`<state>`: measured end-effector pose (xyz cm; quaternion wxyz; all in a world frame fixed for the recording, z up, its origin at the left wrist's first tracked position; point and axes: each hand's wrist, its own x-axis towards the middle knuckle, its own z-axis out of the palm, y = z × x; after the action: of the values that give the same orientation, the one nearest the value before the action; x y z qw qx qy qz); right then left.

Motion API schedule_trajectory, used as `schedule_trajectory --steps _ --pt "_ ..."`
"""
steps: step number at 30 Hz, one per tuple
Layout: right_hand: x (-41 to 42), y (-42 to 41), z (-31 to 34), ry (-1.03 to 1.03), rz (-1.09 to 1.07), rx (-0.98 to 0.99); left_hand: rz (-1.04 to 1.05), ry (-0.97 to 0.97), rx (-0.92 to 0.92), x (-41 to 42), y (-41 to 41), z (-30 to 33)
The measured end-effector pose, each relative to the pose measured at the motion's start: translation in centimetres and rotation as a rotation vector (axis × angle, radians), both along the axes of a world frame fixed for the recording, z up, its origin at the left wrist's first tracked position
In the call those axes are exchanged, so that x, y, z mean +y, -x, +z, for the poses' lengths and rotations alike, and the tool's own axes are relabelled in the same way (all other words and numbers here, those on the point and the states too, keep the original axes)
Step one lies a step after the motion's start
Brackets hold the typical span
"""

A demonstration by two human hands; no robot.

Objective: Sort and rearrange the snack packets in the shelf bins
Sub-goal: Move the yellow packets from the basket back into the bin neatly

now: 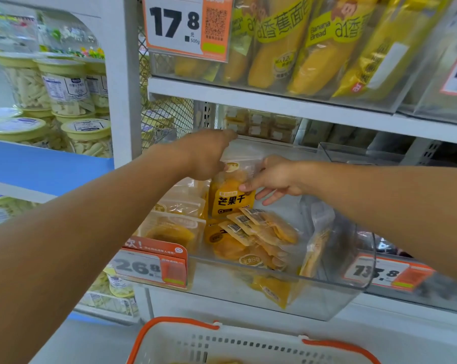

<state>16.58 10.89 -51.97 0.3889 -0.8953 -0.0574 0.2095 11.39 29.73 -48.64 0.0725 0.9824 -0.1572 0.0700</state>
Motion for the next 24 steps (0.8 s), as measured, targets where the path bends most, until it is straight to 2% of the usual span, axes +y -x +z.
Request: schedule_trajectory --steps 3,5,8,12,16,19,24 --pt "0.7 0.3 -0.6 0.045 0.049 0.11 0.076 -0.142 0.011 -0.2 0.0 0.3" --pt "1.2 0.3 -1.0 0.037 0.024 0.047 0.118 -0.216 0.011 -0.6 0.0 0.4" --pt "1.1 0.4 -1.3 0.034 -0.054 -0.018 0.148 -0.187 0.004 -0.6 -0.4 0.3" --pt "0.0 -0.2 -1.3 -0.046 -0.172 0.008 0.16 -0.193 0.137 0.0 -0.8 -0.2" --pt "0.9 -1.3 -1.0 -0.091 -0.143 -0.101 0.16 -0.175 0.196 0.3 -0.7 -0.2" --pt "2.0 -1.7 -1.3 -0.051 -0.115 -0.183 0.15 -0.097 0.222 0.4 -0.2 0.1" --pt "1.8 -0.3 -0.3 0.251 -0.043 -0.024 0.147 -0.079 0.216 -0.1 2.0 1.9"
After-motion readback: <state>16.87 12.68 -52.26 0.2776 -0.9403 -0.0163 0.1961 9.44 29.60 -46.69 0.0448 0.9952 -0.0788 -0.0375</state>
